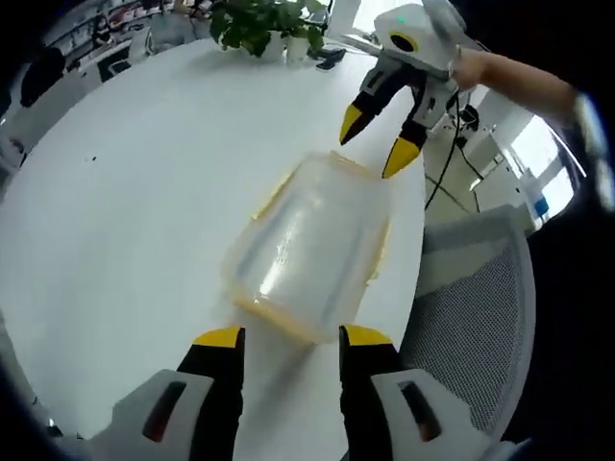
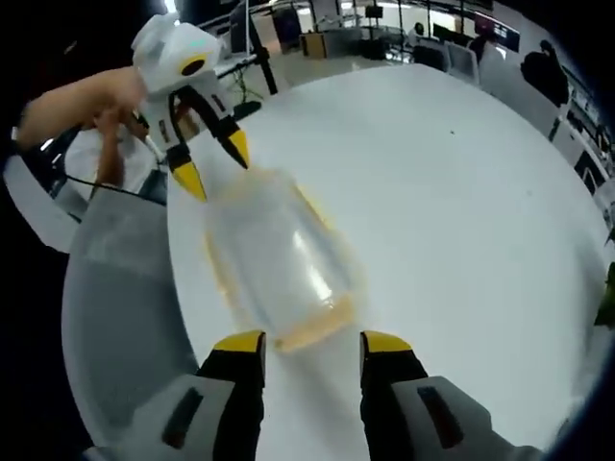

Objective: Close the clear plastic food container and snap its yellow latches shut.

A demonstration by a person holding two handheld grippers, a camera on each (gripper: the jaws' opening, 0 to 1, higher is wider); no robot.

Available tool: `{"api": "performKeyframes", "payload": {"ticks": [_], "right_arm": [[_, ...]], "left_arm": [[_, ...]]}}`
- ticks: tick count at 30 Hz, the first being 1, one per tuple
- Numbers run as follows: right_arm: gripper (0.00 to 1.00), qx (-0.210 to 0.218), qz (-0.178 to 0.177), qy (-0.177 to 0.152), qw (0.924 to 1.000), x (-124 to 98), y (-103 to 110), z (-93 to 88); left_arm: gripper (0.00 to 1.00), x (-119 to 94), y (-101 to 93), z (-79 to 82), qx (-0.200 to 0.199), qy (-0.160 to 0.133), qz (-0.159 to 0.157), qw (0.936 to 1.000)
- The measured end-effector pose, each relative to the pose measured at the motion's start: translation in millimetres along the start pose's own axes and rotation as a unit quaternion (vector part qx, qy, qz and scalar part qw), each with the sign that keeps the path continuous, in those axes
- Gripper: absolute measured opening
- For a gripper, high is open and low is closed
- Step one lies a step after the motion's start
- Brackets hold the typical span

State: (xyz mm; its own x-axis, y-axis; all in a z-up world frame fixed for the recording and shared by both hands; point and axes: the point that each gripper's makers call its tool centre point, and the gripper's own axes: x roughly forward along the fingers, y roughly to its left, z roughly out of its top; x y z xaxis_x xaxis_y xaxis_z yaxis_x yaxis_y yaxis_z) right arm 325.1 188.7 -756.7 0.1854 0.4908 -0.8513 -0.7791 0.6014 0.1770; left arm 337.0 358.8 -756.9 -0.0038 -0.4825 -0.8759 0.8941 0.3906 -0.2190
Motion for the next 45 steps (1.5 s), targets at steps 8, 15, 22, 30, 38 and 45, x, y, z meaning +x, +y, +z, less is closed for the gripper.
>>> {"api": "performKeyframes", "payload": {"ticks": [8,15,22,30,38,45], "right_arm": [[0.35,0.015,-0.006,-0.002,0.9999,-0.7,-0.5,2.4],[0.35,0.045,-0.012,0.001,0.9989,-2.8,-3.7,-1.5],[0.34,0.082,-0.021,-0.012,0.9963,-4.4,-6.7,-0.1],[0.33,0.101,-0.019,-0.021,0.9944,-1.3,-4.8,-2.6],[0.33,0.119,-0.015,-0.031,0.9923,3.5,0.3,0.2],[0.3,0.143,-0.017,-0.035,0.9889,5.0,-1.0,2.2]], "left_arm": [[0.34,-0.4,5.7,-6.7,-0.048,0.001,0.007,0.9988],[0.34,1.5,4.8,-2.5,-0.13,-0.02,0.0,0.9913],[0.38,0.8,12.8,-5.7,-0.154,-0.015,0.029,0.9876],[0.43,1.9,15.9,-3.6,-0.196,-0.035,0.032,0.9795],[0.43,6.9,16.8,-4.4,-0.26,-0.044,0.03,0.9641],[0.42,10.1,14.6,-2.2,-0.3,-0.056,0.016,0.9523]]}}
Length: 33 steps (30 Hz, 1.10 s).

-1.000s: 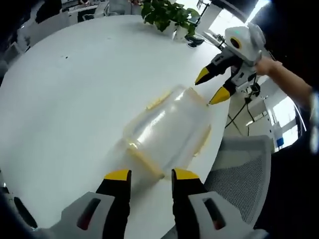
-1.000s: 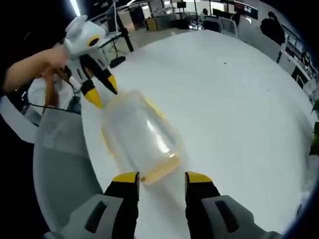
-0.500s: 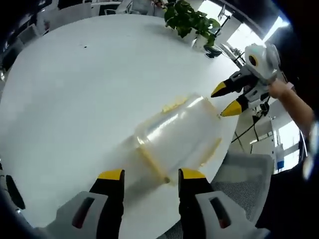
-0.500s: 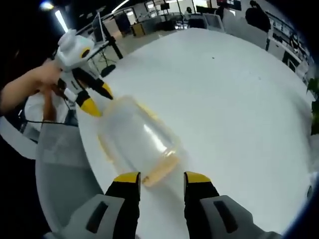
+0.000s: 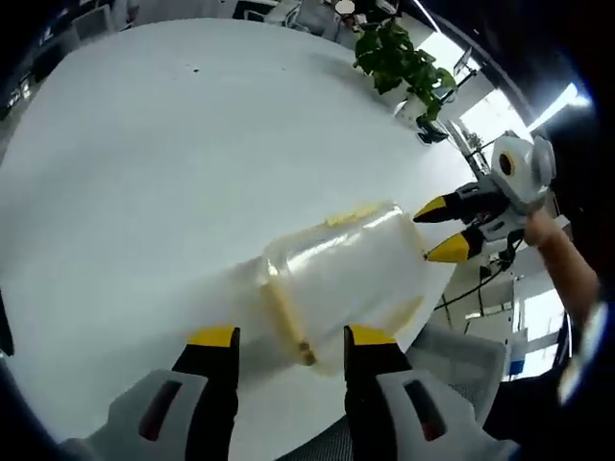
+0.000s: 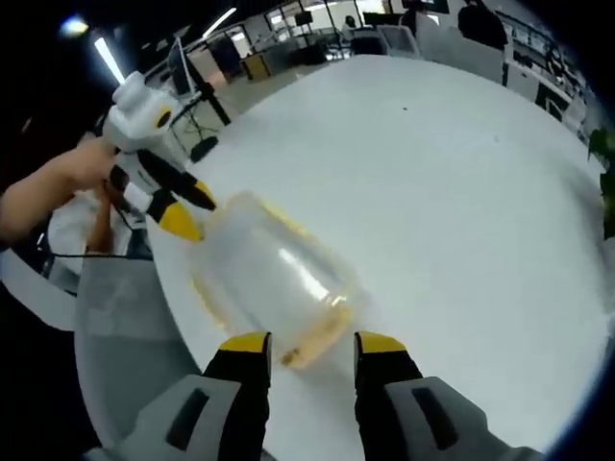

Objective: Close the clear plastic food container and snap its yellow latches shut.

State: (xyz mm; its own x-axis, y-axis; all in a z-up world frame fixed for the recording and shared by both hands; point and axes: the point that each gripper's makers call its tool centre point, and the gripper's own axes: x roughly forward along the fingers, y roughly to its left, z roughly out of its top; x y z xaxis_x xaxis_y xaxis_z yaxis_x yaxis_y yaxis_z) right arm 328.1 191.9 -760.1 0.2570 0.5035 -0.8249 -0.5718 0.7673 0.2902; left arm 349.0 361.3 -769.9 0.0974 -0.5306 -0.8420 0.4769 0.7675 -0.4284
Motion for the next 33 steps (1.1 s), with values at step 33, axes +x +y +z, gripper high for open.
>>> {"api": "performKeyframes", "payload": {"ticks": [33], "right_arm": [[0.24,0.025,0.028,0.012,0.9992,7.8,5.1,-3.9]], "left_arm": [[0.27,8.0,-12.9,-3.6,-0.039,0.013,-0.046,0.9981]]}}
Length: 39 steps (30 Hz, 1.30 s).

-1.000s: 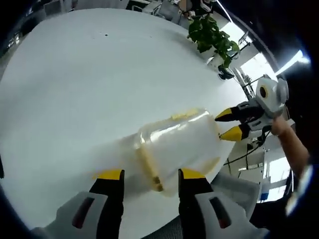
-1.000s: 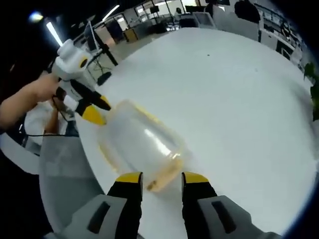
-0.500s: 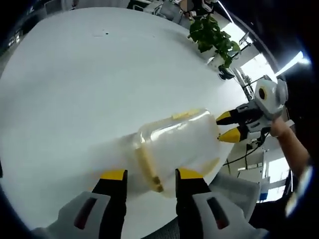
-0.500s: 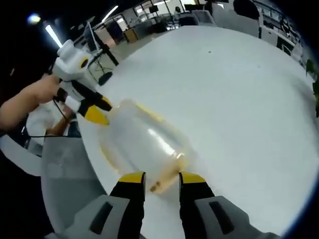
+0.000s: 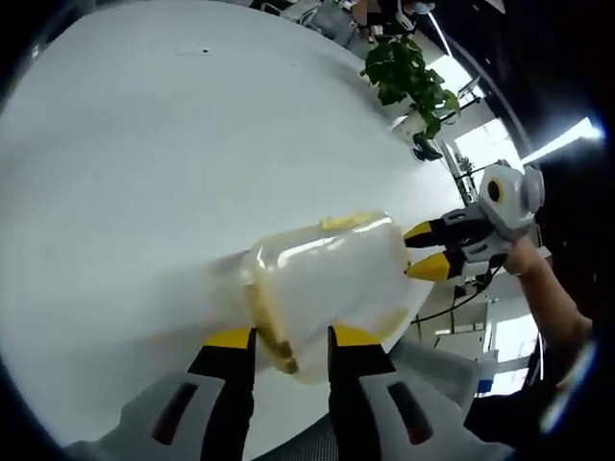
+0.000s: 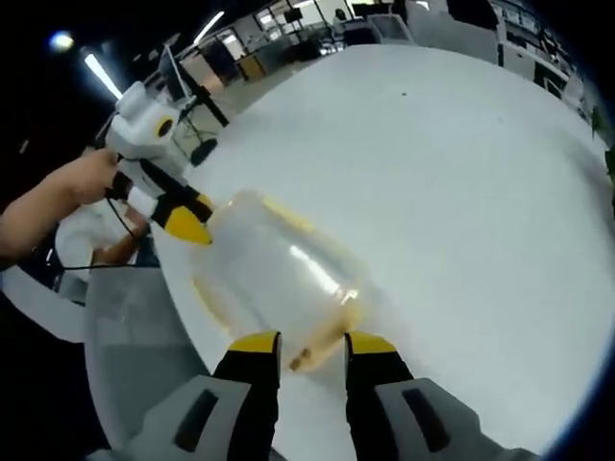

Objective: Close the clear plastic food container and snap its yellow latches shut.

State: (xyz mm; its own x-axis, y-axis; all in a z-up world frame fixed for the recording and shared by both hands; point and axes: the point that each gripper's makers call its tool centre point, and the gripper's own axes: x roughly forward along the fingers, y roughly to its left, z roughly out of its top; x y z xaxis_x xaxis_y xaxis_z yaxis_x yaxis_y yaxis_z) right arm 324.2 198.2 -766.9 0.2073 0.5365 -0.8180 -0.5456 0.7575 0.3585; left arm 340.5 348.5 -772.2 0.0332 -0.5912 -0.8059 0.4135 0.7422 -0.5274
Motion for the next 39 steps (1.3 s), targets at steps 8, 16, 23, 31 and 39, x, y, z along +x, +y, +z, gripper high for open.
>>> {"api": "performKeyframes", "payload": {"ticks": [8,16,23,31,39], "right_arm": [[0.22,-0.013,-0.003,-0.005,0.9999,0.3,1.3,0.3],[0.19,0.0,-0.001,-0.009,1.0,2.2,-0.2,1.6],[0.15,0.032,0.006,-0.009,0.9994,4.9,-5.0,-2.8],[0.16,0.028,0.002,-0.016,0.9995,4.2,-1.7,-0.3],[0.16,0.017,-0.005,-0.011,0.9998,5.3,1.4,4.7]], "left_arm": [[0.26,0.8,3.4,2.3,-0.003,-0.004,-0.009,1.0],[0.22,5.4,2.9,3.5,-0.039,-0.013,-0.02,0.999],[0.22,9.0,-1.2,-0.5,-0.029,-0.01,-0.016,0.9994],[0.23,6.7,-4.5,-5.4,-0.028,-0.005,-0.013,0.9995],[0.24,6.6,-5.0,-6.4,-0.031,0.004,-0.006,0.9995]]}}
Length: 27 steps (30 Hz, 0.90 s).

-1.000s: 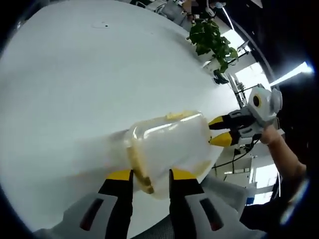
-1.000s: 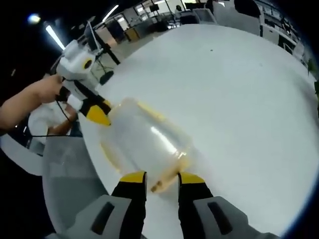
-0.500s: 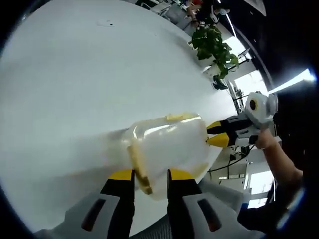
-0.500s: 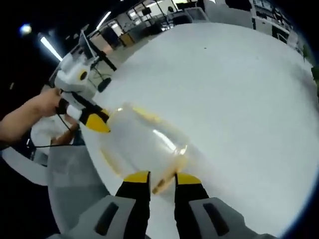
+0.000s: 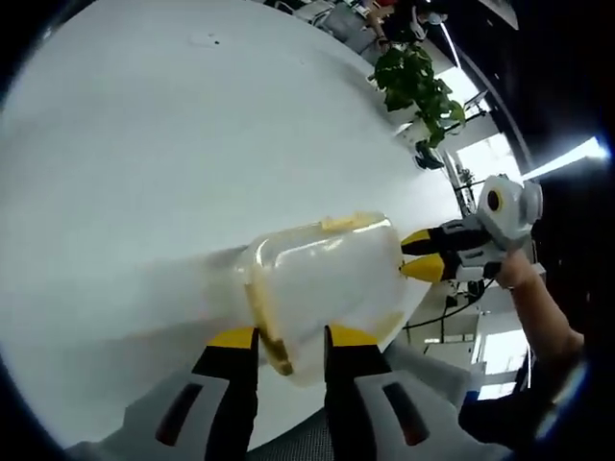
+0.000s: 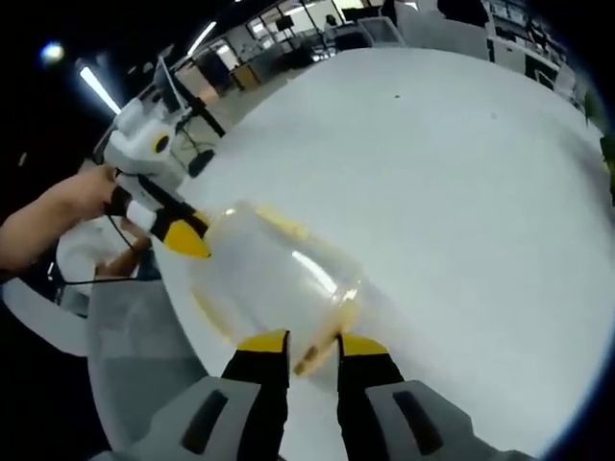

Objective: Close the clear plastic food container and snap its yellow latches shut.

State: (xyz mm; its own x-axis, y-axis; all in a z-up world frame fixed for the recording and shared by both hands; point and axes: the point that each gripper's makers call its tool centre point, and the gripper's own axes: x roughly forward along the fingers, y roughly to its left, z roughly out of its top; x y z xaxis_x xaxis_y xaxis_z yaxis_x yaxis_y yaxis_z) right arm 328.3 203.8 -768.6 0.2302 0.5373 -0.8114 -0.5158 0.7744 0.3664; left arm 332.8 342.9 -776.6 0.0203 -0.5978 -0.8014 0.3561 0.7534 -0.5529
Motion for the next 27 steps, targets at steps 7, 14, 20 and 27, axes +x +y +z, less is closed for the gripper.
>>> {"api": "performKeyframes", "payload": {"ticks": [7,14,20,27], "right_arm": [[0.16,0.005,0.001,0.004,1.0,-0.7,-0.8,1.3],[0.16,0.0,0.0,-0.005,1.0,-2.3,0.1,1.8],[0.17,-0.005,0.004,-0.003,1.0,-3.5,-1.6,2.0],[0.18,-0.021,0.0,-0.003,0.9998,-3.7,-0.2,2.6]], "left_arm": [[0.24,-0.3,3.5,2.8,0.0,-0.005,-0.001,1.0],[0.25,-1.7,0.2,2.1,0.006,-0.026,-0.002,0.9996],[0.25,-3.8,0.1,3.0,0.022,-0.038,0.004,0.999],[0.26,-6.0,-0.2,6.1,0.05,-0.046,0.028,0.9973]]}}
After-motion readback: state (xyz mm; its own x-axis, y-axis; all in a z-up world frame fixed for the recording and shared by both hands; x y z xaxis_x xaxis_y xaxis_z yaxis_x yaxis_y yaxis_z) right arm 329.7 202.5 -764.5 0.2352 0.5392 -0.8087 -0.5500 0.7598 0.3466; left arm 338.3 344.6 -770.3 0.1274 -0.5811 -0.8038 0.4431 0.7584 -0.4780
